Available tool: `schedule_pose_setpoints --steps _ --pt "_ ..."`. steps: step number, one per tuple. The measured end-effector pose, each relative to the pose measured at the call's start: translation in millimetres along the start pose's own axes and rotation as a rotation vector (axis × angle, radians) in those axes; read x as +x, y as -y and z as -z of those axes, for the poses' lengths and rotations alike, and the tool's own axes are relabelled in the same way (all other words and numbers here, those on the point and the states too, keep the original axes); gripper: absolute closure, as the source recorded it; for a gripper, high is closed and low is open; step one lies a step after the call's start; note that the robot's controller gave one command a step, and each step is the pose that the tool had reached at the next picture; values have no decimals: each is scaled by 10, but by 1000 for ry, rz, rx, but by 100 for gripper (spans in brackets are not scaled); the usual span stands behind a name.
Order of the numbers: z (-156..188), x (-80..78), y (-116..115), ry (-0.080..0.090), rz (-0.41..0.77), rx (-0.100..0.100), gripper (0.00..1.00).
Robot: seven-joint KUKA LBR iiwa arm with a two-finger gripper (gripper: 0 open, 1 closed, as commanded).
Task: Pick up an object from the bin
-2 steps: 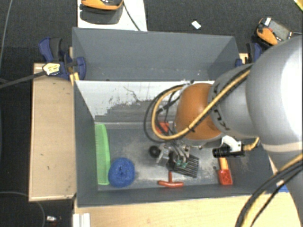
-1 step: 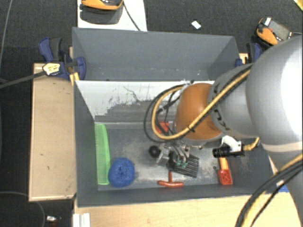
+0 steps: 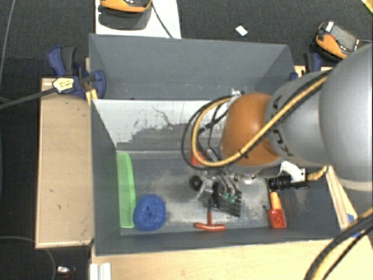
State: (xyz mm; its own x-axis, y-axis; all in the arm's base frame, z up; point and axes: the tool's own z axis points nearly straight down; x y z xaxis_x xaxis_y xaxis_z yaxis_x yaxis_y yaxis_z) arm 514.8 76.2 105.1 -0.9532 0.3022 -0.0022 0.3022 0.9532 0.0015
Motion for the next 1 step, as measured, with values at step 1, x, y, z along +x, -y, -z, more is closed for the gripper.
schedule_pose_setpoints --steps 1 --pt "524 -21 -9 6 0 -3 100"
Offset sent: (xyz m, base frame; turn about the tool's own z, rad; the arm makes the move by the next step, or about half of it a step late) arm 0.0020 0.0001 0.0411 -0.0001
